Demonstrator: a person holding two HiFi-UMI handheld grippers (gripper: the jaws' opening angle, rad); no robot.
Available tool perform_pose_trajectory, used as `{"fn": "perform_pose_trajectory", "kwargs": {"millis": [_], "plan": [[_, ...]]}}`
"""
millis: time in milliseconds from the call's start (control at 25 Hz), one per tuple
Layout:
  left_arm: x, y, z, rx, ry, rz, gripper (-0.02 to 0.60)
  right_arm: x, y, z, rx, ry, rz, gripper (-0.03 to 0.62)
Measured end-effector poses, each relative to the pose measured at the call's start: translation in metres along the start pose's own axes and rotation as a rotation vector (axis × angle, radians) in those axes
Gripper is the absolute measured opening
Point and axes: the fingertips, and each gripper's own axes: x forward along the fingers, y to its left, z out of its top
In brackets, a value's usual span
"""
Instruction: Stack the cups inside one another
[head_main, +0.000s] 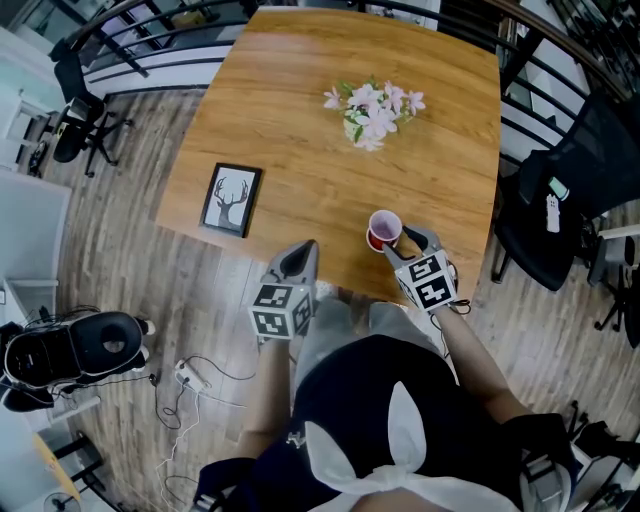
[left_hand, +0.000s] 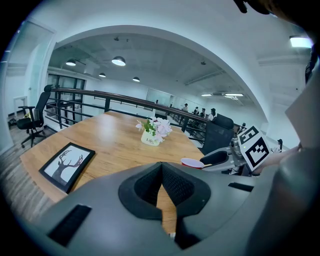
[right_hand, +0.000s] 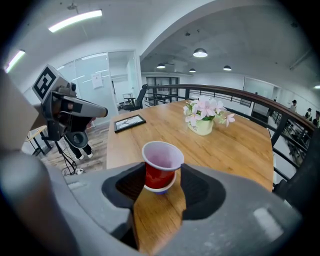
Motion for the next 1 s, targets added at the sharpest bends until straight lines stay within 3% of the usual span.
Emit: {"fn": "perform_pose_trajectory", "kwargs": {"millis": [320,1000], "plan": [[0.000,-0.001,-0.001,0.002,-0.007,-0.005,0.017,-0.004,0.007,-0.001,0.014,0.007,0.022,0.236],[-0.001,-0.009,0.000,0.010,0.007,-0.021,0.017,-0.019,0.010,0.014,0.032,-0.050,0.037,0.217]]}}
